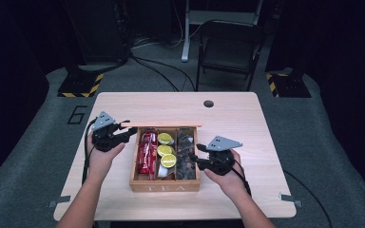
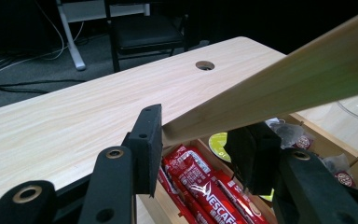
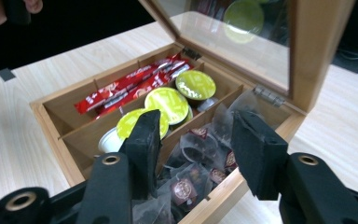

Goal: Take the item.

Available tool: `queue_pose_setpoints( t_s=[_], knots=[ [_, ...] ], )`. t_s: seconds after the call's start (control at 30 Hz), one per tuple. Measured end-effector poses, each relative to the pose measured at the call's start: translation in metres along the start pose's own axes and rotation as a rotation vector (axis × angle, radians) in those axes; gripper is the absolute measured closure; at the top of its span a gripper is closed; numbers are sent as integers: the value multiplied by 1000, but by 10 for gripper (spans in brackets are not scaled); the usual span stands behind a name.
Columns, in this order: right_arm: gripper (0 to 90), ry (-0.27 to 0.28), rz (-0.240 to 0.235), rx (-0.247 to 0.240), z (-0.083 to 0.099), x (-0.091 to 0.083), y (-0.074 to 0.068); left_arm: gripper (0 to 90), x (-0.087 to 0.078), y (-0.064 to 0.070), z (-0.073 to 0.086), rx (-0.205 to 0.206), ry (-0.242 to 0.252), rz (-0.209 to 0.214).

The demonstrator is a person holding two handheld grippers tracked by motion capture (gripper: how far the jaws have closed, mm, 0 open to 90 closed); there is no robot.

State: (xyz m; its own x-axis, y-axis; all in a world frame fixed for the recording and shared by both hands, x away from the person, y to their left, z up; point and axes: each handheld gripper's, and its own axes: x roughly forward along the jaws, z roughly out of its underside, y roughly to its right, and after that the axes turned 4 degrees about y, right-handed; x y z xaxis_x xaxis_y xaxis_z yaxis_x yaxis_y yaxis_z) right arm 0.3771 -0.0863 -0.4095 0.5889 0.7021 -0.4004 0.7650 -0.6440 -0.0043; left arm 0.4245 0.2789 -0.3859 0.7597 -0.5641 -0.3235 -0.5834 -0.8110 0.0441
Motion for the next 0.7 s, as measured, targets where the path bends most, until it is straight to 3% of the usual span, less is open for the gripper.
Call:
queue_pose_setpoints(
  t_s=[0.3,0.57,0.7],
  knots=[
    [633,-82,-46,-6,13,15,-2,561,0,0,0,1,0,2],
    [631,-152,-87,-35,20,24,-8,561,0,0,0,2,-1,1],
    [610,-175,-94,-10,24,28,-8,561,0,0,0,4,-2,2]
  ],
)
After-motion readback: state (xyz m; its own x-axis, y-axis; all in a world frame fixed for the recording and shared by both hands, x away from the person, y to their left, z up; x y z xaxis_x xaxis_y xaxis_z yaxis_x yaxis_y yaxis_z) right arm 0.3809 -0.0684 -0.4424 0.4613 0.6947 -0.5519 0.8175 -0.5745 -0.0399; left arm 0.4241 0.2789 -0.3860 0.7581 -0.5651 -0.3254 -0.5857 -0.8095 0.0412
